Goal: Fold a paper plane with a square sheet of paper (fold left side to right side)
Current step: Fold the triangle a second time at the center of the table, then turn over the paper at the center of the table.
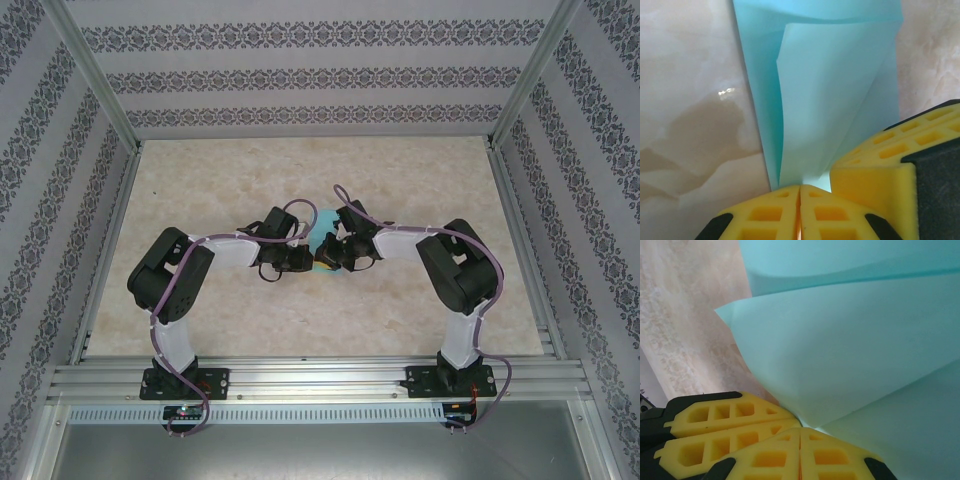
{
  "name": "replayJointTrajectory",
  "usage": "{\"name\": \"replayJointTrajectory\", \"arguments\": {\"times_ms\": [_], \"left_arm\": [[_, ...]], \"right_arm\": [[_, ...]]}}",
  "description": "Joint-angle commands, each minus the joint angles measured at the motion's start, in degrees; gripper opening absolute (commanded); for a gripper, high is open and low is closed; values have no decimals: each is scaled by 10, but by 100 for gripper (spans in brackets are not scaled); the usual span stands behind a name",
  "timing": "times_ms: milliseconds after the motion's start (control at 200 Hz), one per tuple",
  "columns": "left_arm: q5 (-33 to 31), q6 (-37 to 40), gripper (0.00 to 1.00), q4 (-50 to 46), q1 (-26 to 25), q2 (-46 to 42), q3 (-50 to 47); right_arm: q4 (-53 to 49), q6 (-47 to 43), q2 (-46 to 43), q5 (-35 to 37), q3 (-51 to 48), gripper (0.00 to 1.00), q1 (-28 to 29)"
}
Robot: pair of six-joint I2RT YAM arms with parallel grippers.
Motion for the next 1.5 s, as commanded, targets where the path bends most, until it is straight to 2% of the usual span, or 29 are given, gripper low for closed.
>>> {"name": "replayJointTrajectory", "arguments": {"times_ms": [0,255,470,734,1149,1239,1494], "left_arm": [[-26,4,11,-23,-2,26,-23],[-31,5,11,-26,-3,29,-26],[-32,5,11,-23,-2,28,-27],[-33,5,11,-25,-2,24,-29],[-27,6,11,-22,-2,10,-32],[-22,12,15,-34,-2,-14,-21],[-8,21,34,-72,15,-100,31]], "right_arm": [[12,1,41,41,22,8,3],[-18,-20,54,71,34,8,-6],[51,-2,28,40,-4,8,-29],[-14,-32,24,79,16,8,-40],[-64,-85,-15,102,46,9,-99],[-60,-103,-46,99,30,12,-108],[21,-124,-122,47,-71,31,-136]]}}
